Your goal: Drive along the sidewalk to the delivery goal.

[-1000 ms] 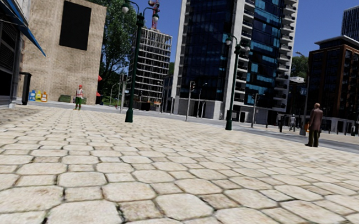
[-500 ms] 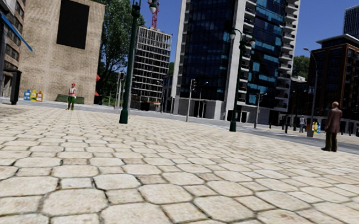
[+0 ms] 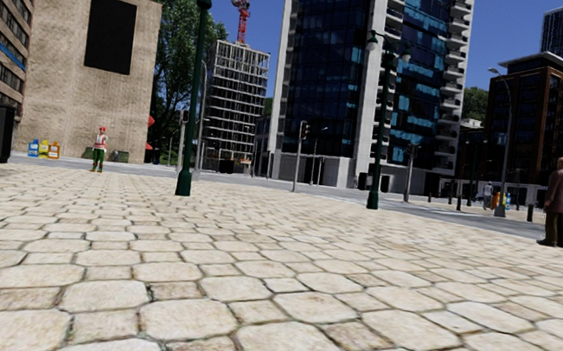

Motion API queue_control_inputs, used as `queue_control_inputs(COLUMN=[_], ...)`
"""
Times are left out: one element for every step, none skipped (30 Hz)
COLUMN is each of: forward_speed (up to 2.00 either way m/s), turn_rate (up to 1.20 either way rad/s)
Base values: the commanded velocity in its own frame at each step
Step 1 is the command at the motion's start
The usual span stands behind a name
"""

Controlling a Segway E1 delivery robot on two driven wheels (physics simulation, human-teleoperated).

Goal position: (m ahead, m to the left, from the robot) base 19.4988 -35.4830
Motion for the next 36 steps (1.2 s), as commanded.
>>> queue_control_inputs(forward_speed=[2.0,2.0,2.0,2.0,2.0,2.0,2.0,2.0,2.0,2.0,2.0,2.0,2.0,2.0,2.0,2.0,2.0,2.0,2.0,2.0,2.0,2.0,2.0,2.0,2.0,2.0,2.0,2.0,2.0,2.0,2.0,2.0,2.0,2.0,2.0,2.0], turn_rate=[0.0,0.0,0.0,0.0,0.0,0.0,0.0,0.0,0.0,0.0,0.0,0.0,0.0,0.0,0.0,0.0,0.0,0.0,0.0,0.0,0.0,0.0,0.0,0.0,0.0,0.0,0.0,0.0,0.0,0.0,0.0,0.0,0.0,0.0,0.0,0.0])
